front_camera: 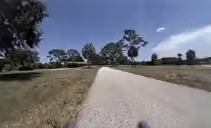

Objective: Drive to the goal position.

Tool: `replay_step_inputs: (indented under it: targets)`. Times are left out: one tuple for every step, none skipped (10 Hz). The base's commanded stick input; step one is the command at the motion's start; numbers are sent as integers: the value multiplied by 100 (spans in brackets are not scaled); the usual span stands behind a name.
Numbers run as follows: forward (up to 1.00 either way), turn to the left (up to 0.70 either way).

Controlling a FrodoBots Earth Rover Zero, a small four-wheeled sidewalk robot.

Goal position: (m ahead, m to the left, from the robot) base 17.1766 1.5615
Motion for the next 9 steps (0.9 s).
replay_step_inputs:
  targets:
    - [100,-12]
    - [100,0]
    - [100,0]
    - [100,0]
    - [100,0]
    - [100,0]
    - [100,0]
    - [100,0]
    - [100,26]
